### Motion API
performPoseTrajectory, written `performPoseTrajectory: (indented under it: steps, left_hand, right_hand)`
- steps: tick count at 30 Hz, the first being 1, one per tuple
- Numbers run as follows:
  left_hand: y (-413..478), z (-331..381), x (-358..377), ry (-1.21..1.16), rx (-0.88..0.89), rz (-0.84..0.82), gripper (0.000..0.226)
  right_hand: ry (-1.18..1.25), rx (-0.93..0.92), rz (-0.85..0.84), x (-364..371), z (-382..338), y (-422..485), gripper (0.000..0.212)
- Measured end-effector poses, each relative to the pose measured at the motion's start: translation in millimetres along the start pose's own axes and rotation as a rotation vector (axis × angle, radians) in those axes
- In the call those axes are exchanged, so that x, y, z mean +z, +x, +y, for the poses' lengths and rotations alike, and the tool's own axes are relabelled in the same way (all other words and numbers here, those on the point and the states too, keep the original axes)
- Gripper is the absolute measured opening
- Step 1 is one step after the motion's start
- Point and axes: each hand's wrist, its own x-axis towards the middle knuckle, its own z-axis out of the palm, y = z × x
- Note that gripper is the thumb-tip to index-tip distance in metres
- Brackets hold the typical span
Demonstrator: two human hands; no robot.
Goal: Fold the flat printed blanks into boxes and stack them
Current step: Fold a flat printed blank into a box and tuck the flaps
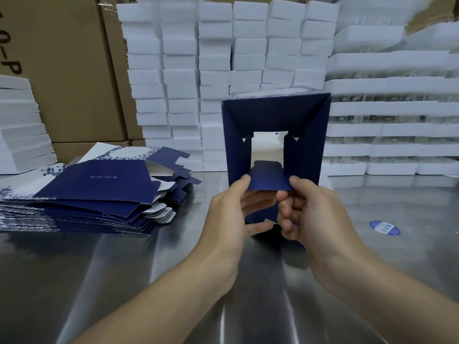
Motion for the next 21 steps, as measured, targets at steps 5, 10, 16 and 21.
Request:
performPoseTrajectory:
  steps: [5, 10, 16, 21]
  left_hand:
    - [1.0, -3.9, 0.8, 0.047, 0.031, 0.018, 0.047]
    - [-1.6, -1.3, 1.5, 0.047, 0.052, 0.022, 0.05]
    - [-2.9, -0.8, 2.2, 0.087, 0.055, 0.026, 0.045]
    - [-3.7, 1.0, 3.4, 0.078, 0.081, 0.038, 0.044]
  right_hand:
    - [-0.021, -0.009, -0.023, -1.8, -2.1, 0.5, 0.043]
    - [-0.066, -0.041, -0.121, -0.2, 0.7, -3.0, 0.045]
    - [-0.04, -0.069, -0.117, -0.7, -0.6, -3.6, 0.046]
    - [-0.054, -0.06, -0.131, -0.6, -0.7, -5.0, 0.043]
